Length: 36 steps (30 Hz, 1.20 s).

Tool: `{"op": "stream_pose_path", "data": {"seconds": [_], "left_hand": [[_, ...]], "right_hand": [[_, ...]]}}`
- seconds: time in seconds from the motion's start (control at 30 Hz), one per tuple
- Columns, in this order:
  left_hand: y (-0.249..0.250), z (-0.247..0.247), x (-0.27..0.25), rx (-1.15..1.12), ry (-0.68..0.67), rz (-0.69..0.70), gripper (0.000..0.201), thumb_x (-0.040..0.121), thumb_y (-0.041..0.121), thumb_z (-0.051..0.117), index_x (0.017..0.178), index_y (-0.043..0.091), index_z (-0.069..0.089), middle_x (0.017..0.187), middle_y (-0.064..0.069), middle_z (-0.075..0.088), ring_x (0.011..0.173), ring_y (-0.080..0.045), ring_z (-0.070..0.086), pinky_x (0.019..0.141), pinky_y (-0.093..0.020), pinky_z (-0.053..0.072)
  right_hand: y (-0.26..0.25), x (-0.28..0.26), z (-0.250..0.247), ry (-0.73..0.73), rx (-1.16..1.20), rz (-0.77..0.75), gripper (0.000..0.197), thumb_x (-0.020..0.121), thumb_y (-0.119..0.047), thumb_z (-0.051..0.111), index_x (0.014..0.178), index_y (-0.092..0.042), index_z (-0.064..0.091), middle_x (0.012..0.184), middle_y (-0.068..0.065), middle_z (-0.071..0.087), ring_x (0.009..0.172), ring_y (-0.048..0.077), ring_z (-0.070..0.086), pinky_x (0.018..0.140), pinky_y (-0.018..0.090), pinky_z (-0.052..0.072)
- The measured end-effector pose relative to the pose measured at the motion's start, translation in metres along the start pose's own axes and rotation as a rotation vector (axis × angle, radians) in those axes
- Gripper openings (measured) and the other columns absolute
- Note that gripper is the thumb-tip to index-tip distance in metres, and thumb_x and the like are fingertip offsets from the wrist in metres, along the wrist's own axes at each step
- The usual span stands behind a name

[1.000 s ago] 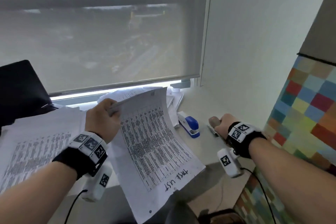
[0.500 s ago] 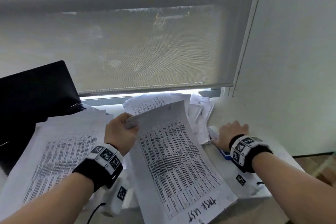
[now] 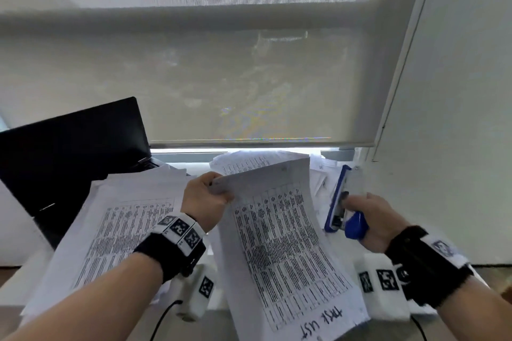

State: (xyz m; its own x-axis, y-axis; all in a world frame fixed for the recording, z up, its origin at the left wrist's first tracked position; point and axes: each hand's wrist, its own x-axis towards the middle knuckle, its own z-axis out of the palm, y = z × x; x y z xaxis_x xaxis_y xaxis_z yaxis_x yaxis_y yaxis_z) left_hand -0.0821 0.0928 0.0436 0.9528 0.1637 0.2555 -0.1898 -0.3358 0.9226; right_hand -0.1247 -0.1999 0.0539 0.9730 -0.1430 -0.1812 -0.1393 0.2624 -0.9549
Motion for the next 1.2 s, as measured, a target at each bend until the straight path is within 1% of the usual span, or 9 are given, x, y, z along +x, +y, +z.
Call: {"op": "stream_pose_path", "data": {"seconds": [0.2, 0.33, 0.4, 0.53, 0.63, 0.8, 0.9, 1.07, 1.2], "left_hand": [[0.029, -0.015, -0.017, -0.167, -0.13, 0.056, 0.023, 0.061, -0.002, 0.085, 0.07, 0.009, 0.066, 0.063, -0.001, 0.061, 0.057, -0.008, 0.051, 0.056, -0.023, 0.045], [0.043, -0.028, -0.02, -0.208, -0.137, 0.07, 0.028, 0.073, -0.017, 0.074, 0.068, 0.009, 0.065, 0.061, 0.004, 0.061, 0.056, -0.005, 0.052, 0.06, -0.023, 0.047], [0.048, -0.037, -0.02, -0.241, -0.14, 0.072, 0.034, 0.07, -0.015, 0.077, 0.062, 0.017, 0.069, 0.061, 0.007, 0.063, 0.057, -0.004, 0.054, 0.06, -0.021, 0.049], [0.065, -0.044, -0.019, -0.397, -0.008, 0.034, 0.022, 0.067, -0.006, 0.081, 0.073, 0.013, 0.071, 0.07, 0.0, 0.072, 0.065, -0.014, 0.064, 0.066, -0.025, 0.057], [0.083, -0.05, -0.016, -0.522, 0.117, 0.033, 0.018, 0.074, 0.006, 0.081, 0.087, 0.009, 0.069, 0.08, -0.008, 0.074, 0.072, -0.022, 0.069, 0.071, -0.033, 0.059], [0.094, -0.052, -0.03, -0.469, -0.044, 0.079, 0.019, 0.074, 0.01, 0.073, 0.091, 0.006, 0.066, 0.079, -0.004, 0.075, 0.07, -0.019, 0.07, 0.065, -0.036, 0.061], [0.097, -0.035, -0.033, -0.498, 0.011, 0.08, 0.013, 0.09, -0.001, 0.06, 0.089, 0.011, 0.065, 0.073, 0.003, 0.073, 0.065, -0.011, 0.066, 0.065, -0.03, 0.058], [0.094, 0.001, -0.041, -0.393, 0.126, 0.167, 0.016, 0.095, 0.007, 0.058, 0.09, 0.021, 0.053, 0.084, 0.001, 0.067, 0.076, -0.019, 0.063, 0.075, -0.04, 0.055], [0.075, 0.021, -0.056, -0.112, 0.016, 0.179, 0.023, 0.095, 0.006, 0.056, 0.087, 0.026, 0.046, 0.082, 0.009, 0.062, 0.076, -0.013, 0.059, 0.07, -0.017, 0.048]], "right_hand": [[-0.01, -0.034, 0.02, -0.231, -0.73, -0.115, 0.028, 0.062, -0.013, 0.063, 0.088, -0.009, 0.054, 0.071, 0.009, 0.048, 0.043, 0.008, 0.042, 0.038, 0.017, 0.034], [-0.005, -0.035, 0.03, -0.162, -0.925, -0.298, 0.049, 0.061, -0.021, 0.064, 0.105, -0.034, 0.051, 0.115, -0.004, 0.035, 0.098, 0.021, 0.05, 0.071, 0.03, 0.052], [-0.012, -0.036, 0.036, -0.154, -0.849, -0.366, 0.05, 0.067, -0.015, 0.064, 0.106, -0.043, 0.049, 0.112, -0.002, 0.04, 0.09, 0.018, 0.052, 0.068, 0.032, 0.053], [-0.031, -0.045, 0.049, -0.22, -0.608, -0.299, 0.023, 0.075, 0.004, 0.061, 0.082, -0.017, 0.053, 0.064, 0.007, 0.049, 0.043, 0.014, 0.043, 0.041, 0.024, 0.034], [-0.043, -0.05, 0.056, -0.2, -0.52, -0.338, 0.017, 0.078, 0.005, 0.059, 0.074, -0.009, 0.051, 0.059, 0.006, 0.047, 0.05, 0.02, 0.044, 0.046, 0.028, 0.037], [-0.072, -0.069, 0.05, -0.134, -0.36, -0.458, 0.016, 0.08, 0.014, 0.052, 0.082, 0.001, 0.061, 0.068, 0.005, 0.066, 0.067, 0.022, 0.061, 0.059, 0.031, 0.05], [-0.082, -0.085, 0.052, -0.161, -0.388, -0.552, 0.021, 0.081, 0.014, 0.049, 0.073, -0.005, 0.052, 0.052, -0.006, 0.055, 0.048, 0.011, 0.051, 0.043, 0.019, 0.04], [-0.074, -0.089, 0.051, -0.157, -0.378, -0.551, 0.017, 0.079, 0.007, 0.056, 0.089, -0.005, 0.049, 0.063, 0.002, 0.052, 0.05, 0.013, 0.048, 0.044, 0.028, 0.042], [-0.055, -0.084, 0.048, -0.099, -0.366, -0.458, 0.018, 0.079, 0.003, 0.058, 0.094, -0.002, 0.049, 0.071, 0.013, 0.056, 0.061, 0.027, 0.053, 0.056, 0.042, 0.047]]}}
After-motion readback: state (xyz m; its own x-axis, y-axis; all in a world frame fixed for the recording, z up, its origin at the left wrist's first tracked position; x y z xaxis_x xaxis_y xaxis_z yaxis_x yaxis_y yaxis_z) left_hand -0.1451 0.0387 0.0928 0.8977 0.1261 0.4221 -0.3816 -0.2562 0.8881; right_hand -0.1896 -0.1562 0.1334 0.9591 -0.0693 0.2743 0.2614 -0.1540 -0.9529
